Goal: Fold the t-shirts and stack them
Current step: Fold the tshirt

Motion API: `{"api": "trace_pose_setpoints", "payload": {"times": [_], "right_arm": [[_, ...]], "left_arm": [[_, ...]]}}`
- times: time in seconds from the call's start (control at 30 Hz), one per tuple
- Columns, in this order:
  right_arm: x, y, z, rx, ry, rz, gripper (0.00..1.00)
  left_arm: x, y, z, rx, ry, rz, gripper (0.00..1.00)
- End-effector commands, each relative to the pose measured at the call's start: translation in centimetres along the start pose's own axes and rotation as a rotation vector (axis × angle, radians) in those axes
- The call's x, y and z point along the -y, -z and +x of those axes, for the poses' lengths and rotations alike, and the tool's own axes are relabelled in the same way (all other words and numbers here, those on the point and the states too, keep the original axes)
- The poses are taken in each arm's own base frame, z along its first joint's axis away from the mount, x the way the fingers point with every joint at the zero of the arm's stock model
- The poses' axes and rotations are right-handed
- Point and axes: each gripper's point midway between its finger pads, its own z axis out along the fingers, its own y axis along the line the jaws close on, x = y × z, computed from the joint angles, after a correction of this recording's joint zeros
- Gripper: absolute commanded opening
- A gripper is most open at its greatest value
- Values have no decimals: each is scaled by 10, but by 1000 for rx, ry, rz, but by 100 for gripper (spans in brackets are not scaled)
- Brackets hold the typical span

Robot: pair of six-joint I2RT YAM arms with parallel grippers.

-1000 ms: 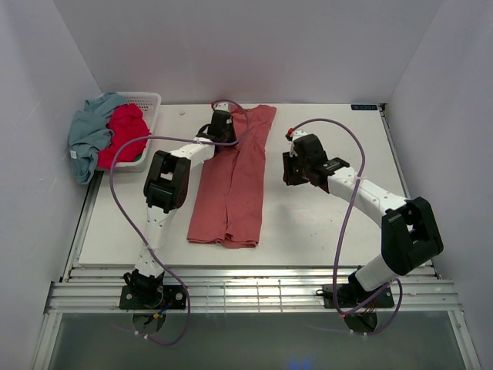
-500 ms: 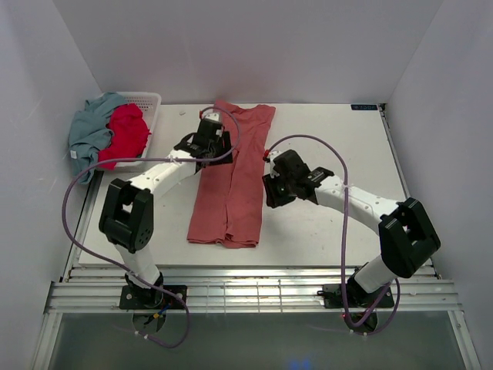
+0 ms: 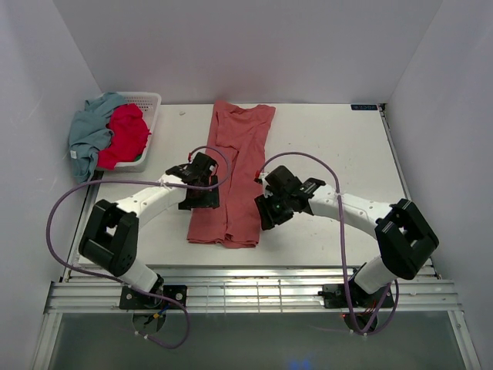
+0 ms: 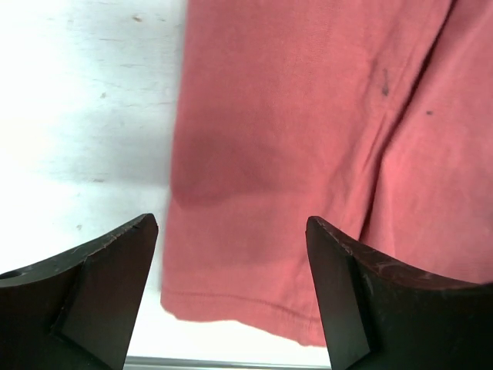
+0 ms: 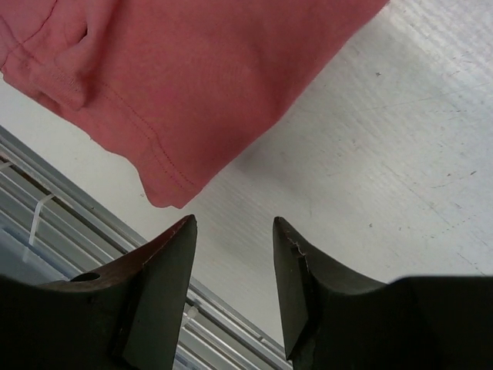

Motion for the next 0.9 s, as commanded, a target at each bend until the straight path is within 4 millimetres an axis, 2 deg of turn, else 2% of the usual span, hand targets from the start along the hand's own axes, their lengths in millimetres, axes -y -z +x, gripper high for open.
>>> {"api": "trace_pose_setpoints", "payload": {"times": [0.0,0.1,0.23,0.33,0.67,0.87], "right_arm": [[-15,4,-2,-3,11,-39,51],[-20,2,1,-14,17,-47,51],[-25,-3,7,-43,26,-59,51],[-28,-7,10,-55,30,-66,51],[-47,-15,3,-45,25,-94,51],[-56,-22,-6,-21,18,-104,51]], "left_arm": [[-8,27,-5,54,25,-2,89],[-12,36,-4,72,27,-2,89],[-21,31,23,-3,24,-15,89],[-24,33,33,-9,34,-9,89],[-16,30,45,-73,23,29,89],[-9,15,62,-165,1,42,89]]}}
